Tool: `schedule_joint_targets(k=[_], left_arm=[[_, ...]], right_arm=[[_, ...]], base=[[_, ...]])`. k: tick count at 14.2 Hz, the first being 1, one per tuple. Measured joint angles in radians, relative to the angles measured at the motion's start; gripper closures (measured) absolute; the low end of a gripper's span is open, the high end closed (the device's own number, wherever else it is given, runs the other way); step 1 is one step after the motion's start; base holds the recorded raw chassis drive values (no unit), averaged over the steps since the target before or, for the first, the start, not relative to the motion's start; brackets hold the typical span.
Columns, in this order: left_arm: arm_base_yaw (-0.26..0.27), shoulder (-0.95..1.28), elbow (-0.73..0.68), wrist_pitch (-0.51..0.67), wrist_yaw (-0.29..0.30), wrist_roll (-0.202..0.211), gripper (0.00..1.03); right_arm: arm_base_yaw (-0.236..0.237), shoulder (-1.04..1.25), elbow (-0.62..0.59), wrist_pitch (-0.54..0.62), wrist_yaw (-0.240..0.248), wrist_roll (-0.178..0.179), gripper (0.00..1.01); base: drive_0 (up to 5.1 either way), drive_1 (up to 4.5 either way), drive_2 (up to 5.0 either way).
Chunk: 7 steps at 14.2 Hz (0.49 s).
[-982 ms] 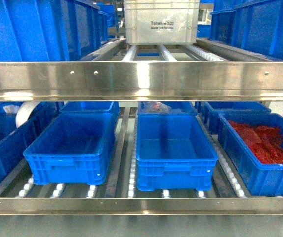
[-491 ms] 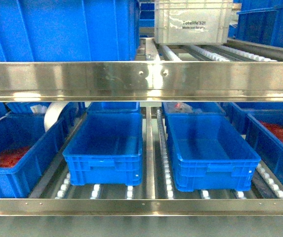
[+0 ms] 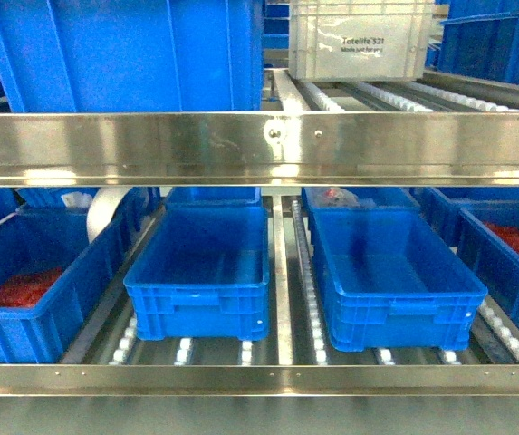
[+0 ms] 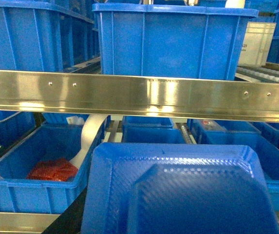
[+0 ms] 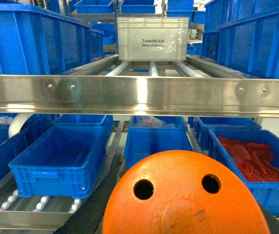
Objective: Sort blue parts and orange caps into right shelf containers
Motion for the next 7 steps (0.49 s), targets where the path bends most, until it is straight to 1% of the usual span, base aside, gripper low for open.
schedule_joint_targets(k=[7], left_arm=[[0.0, 0.0, 0.0, 0.0, 0.0, 0.0, 0.62]], right_arm=[[0.0, 0.0, 0.0, 0.0, 0.0, 0.0, 0.58]], base=[[0.0, 0.0, 0.0]])
